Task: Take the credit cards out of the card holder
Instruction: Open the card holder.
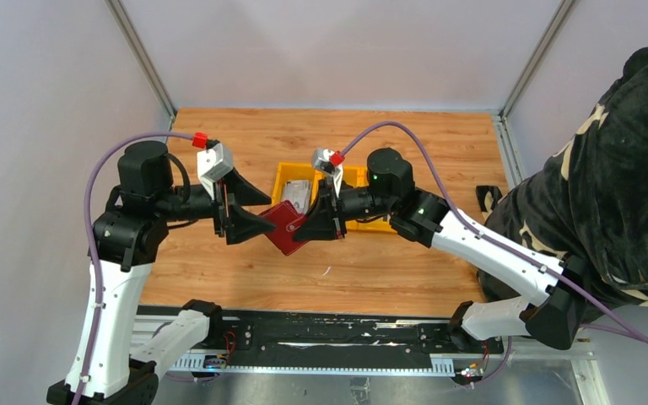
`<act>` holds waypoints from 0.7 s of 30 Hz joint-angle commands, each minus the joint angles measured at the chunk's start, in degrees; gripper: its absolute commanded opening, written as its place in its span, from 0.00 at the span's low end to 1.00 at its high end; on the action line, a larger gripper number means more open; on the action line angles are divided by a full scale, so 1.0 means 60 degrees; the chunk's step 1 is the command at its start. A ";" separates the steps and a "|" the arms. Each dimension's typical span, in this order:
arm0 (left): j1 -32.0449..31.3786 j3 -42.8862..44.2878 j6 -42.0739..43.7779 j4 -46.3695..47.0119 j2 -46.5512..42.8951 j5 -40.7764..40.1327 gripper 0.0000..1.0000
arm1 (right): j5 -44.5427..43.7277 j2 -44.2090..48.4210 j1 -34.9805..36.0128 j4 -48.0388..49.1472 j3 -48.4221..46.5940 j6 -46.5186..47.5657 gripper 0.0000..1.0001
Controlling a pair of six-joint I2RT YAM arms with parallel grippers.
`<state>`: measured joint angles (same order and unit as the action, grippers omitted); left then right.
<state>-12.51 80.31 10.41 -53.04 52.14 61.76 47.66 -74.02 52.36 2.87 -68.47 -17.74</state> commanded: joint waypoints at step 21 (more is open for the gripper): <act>-0.0008 -0.1563 -0.2491 0.1579 -0.0562 0.0094 0.23 | -0.0355 -0.0262 0.0048 -0.1894 -0.1242 0.1988 0.19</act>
<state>-12.51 70.43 -5.76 -45.12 49.63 63.99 47.05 -75.59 52.36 -6.24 -72.77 -8.21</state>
